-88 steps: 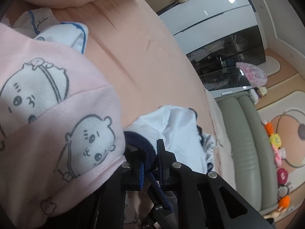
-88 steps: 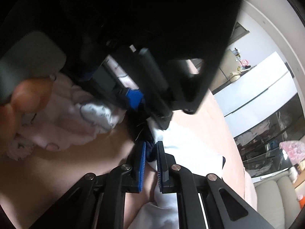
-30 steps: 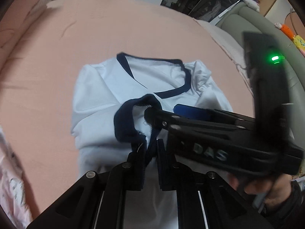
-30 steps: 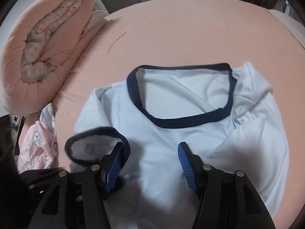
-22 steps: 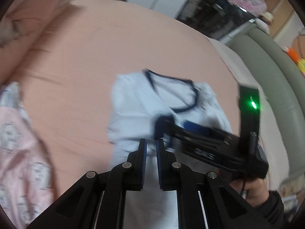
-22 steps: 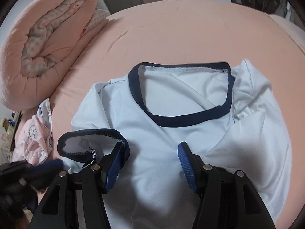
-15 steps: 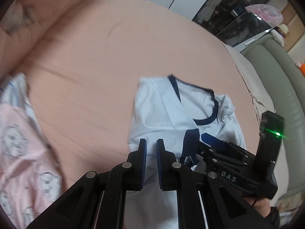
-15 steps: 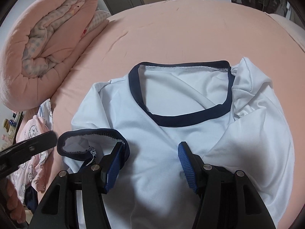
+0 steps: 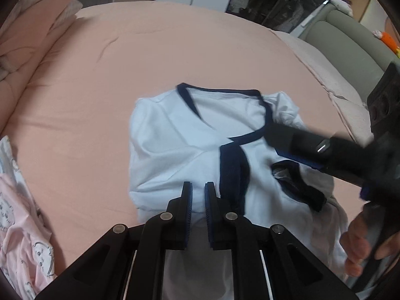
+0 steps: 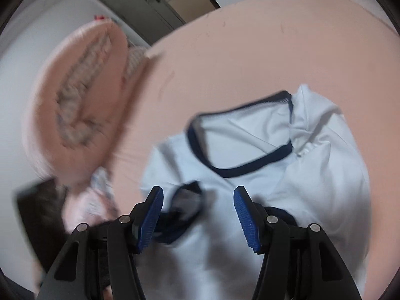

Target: Fold clothes

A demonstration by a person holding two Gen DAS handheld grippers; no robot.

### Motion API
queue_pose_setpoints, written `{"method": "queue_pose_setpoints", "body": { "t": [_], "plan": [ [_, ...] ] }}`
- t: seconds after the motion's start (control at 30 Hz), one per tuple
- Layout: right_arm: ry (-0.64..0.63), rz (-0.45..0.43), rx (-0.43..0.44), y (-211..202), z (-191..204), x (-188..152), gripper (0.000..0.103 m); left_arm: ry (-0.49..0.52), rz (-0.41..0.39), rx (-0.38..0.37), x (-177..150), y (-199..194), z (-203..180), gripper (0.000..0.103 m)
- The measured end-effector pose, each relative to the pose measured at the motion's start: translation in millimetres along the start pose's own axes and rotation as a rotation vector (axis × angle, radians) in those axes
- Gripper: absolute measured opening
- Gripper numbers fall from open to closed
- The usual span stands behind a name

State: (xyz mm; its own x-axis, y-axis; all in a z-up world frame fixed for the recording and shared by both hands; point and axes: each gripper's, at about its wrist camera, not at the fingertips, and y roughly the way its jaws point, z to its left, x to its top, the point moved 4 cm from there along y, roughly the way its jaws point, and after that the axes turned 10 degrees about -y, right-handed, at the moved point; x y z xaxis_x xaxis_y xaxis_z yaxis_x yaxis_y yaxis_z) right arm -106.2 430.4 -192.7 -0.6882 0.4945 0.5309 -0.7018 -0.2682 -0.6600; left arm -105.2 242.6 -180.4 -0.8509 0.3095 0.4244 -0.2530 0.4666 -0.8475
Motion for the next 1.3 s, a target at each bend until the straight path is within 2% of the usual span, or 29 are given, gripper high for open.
{"method": "queue_pose_setpoints", "body": {
  "t": [0.13, 0.2, 0.27, 0.3, 0.33, 0.43, 0.5, 0.53, 0.57, 0.67, 0.8, 0.9, 0.97, 1.03, 1.1, 1.13, 1.17, 1.23, 1.27, 1.3],
  "plan": [
    [0.065, -0.029, 0.103, -6.2, 9.1, 5.2, 0.058, -0.026, 0.017, -0.004, -1.1, 7.3, 3.3, 0.009],
    [0.095, -0.026, 0.147, 9.7, 16.8, 8.4, 0.056, -0.049, 0.02, -0.019, -2.6, 10.5, 5.7, 0.009],
    [0.134, 0.0, 0.185, 24.6, 19.4, 7.4, 0.04, -0.066, 0.016, -0.031, -4.5, 11.9, 7.9, 0.009],
    [0.165, 0.019, 0.194, 34.0, 19.0, 4.6, 0.029, -0.067, 0.01, -0.033, -5.4, 11.9, 8.1, 0.009],
    [0.182, 0.034, 0.197, 41.5, 18.6, 2.1, 0.022, -0.064, 0.004, -0.032, -6.1, 11.7, 7.9, 0.009],
    [0.234, 0.072, 0.187, 63.8, 13.6, -5.9, 0.02, -0.043, -0.012, -0.021, -9.0, 11.8, 5.8, 0.009],
    [0.271, 0.123, 0.126, 77.5, 3.7, -16.8, 0.02, -0.031, -0.016, -0.013, -10.6, 11.2, 5.0, 0.009],
    [0.267, 0.151, 0.079, 83.8, -1.3, -22.8, 0.002, -0.034, -0.016, -0.01, -11.2, 10.1, 5.3, 0.009],
    [0.248, 0.155, 0.048, 86.9, -4.3, -26.3, 0.0, -0.041, -0.019, -0.015, -11.8, 7.6, 5.4, 0.009],
    [0.255, 0.132, 0.081, 88.5, -8.4, -30.9, 0.0, -0.08, -0.02, -0.068, -12.8, -4.3, 5.2, 0.009],
    [0.237, 0.172, 0.079, 88.1, -2.8, -25.3, 0.0, -0.096, 0.009, -0.133, -10.3, -26.9, 0.0, 0.009],
    [0.199, 0.209, 0.07, 84.0, 5.6, -19.0, 0.004, -0.045, 0.011, -0.086, -2.0, -35.9, 0.9, 0.009],
    [0.153, 0.232, 0.042, 77.0, 11.0, -13.3, 0.012, -0.02, 0.015, -0.046, 3.7, -38.6, 3.5, 0.009],
    [0.11, 0.233, 0.01, 63.3, 14.4, -5.9, 0.045, -0.025, 0.032, -0.028, 8.5, -41.7, 7.8, 0.009],
    [0.069, 0.232, -0.022, 49.0, 17.5, 1.7, 0.061, -0.053, 0.057, -0.046, 12.5, -45.4, 12.0, 0.012],
    [0.048, 0.231, -0.037, 41.9, 19.1, 5.5, 0.064, -0.062, 0.067, -0.038, 14.2, -46.3, 13.8, 0.013],
    [0.027, 0.23, -0.053, 34.7, 20.7, 9.4, 0.065, -0.064, 0.074, -0.016, 15.3, -48.1, 15.9, 0.019],
    [-0.015, 0.229, -0.085, 20.3, 23.9, 17.1, 0.069, -0.054, 0.083, 0.016, 16.8, -51.6, 17.3, 0.041],
    [-0.036, 0.228, -0.101, 13.1, 25.5, 21.0, 0.07, -0.046, 0.083, 0.015, 17.6, -54.6, 17.1, 0.064],
    [-0.057, 0.227, -0.117, 5.9, 27.1, 24.9, 0.071, -0.041, 0.083, 0.006, 18.5, -58.1, 17.0, 0.083]
  ]
}}
